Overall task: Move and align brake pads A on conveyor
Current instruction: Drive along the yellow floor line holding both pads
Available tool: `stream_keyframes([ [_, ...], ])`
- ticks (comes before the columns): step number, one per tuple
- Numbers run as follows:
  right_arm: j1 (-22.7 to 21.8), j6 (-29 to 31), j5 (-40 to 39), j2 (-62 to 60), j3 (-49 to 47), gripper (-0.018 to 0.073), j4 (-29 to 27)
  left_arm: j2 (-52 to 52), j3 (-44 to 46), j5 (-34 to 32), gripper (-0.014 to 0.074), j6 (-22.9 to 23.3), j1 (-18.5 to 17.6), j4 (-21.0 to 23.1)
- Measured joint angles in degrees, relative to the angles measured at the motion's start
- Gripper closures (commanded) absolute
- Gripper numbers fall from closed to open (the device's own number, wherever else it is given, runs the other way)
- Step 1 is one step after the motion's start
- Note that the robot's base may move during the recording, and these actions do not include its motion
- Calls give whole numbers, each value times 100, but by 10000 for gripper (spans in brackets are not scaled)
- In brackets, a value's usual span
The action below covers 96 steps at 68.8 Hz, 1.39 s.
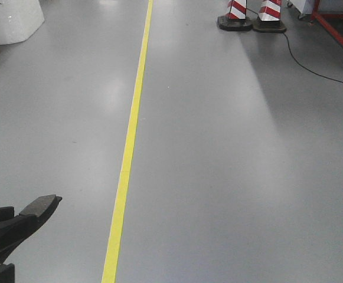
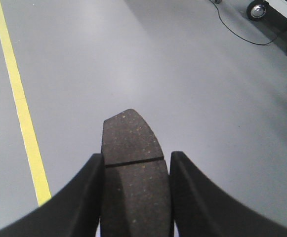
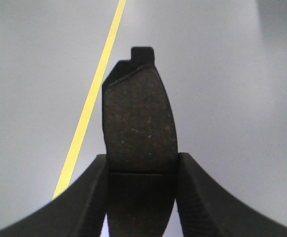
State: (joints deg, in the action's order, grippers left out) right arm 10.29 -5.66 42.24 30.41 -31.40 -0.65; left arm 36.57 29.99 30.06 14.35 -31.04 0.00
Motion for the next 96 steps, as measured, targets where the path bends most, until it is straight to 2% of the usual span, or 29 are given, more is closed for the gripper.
stream_keyframes([
  [96,0,0,0,0,0,565,0,0,0,0,603,0,0,0],
])
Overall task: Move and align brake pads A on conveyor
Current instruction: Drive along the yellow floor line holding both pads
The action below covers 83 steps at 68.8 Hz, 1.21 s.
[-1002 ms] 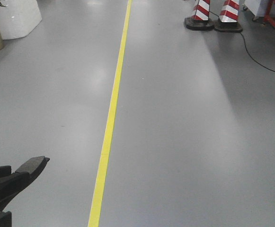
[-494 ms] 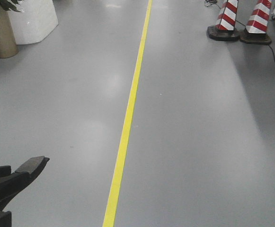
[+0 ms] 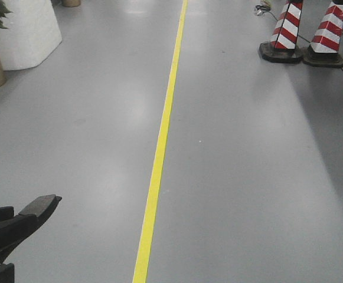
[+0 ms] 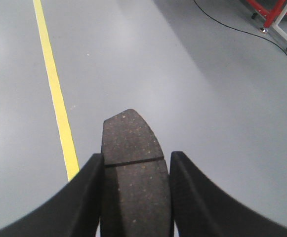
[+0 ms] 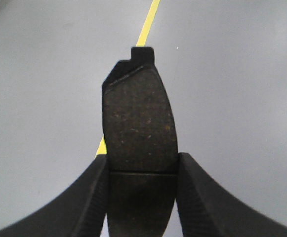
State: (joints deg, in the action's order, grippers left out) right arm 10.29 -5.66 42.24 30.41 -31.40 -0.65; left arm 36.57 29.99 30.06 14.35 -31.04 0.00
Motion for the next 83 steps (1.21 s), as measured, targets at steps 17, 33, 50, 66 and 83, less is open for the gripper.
stream_keyframes([
  [17,0,0,0,0,0,565,0,0,0,0,603,0,0,0],
  [33,0,0,0,0,0,565,0,0,0,0,603,0,0,0],
  [50,0,0,0,0,5,565,0,0,0,0,603,0,0,0],
  [66,0,0,0,0,5,565,0,0,0,0,603,0,0,0],
  [83,0,0,0,0,5,565,0,0,0,0,603,0,0,0],
])
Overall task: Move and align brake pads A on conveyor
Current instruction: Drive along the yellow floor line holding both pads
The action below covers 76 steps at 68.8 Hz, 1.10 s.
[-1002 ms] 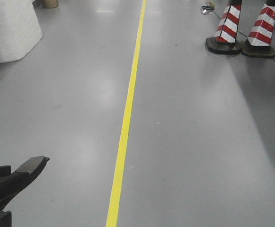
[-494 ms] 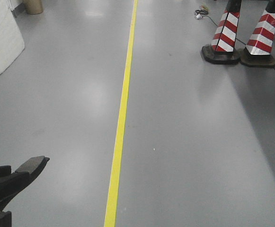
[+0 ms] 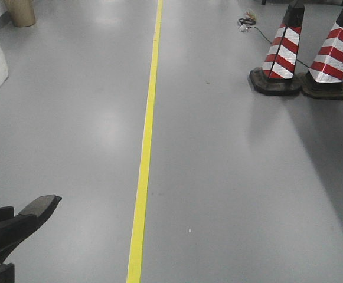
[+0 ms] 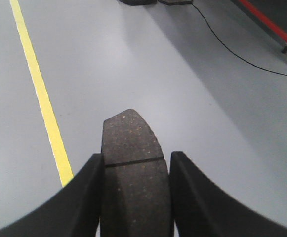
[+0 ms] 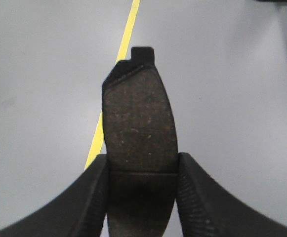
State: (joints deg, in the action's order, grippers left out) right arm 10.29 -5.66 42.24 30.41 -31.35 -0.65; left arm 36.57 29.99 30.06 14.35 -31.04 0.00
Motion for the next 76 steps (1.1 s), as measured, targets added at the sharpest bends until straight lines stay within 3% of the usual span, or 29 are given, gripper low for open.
stream_keyframes([
  [76,0,0,0,0,0,565,0,0,0,0,603,0,0,0],
])
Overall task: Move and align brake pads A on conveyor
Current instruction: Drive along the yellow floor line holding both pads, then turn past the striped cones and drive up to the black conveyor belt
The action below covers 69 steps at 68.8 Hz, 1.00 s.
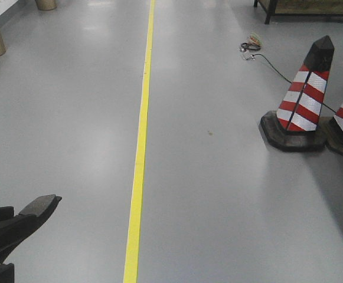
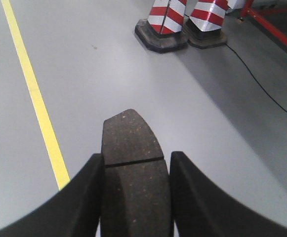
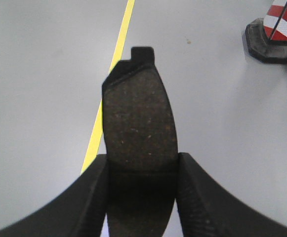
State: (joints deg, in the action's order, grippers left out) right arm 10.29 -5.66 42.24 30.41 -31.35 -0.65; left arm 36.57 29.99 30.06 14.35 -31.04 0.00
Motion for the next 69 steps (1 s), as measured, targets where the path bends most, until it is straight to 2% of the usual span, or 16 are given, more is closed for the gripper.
stream_keyframes([
  [69,0,0,0,0,0,565,0,0,0,0,603,0,0,0],
])
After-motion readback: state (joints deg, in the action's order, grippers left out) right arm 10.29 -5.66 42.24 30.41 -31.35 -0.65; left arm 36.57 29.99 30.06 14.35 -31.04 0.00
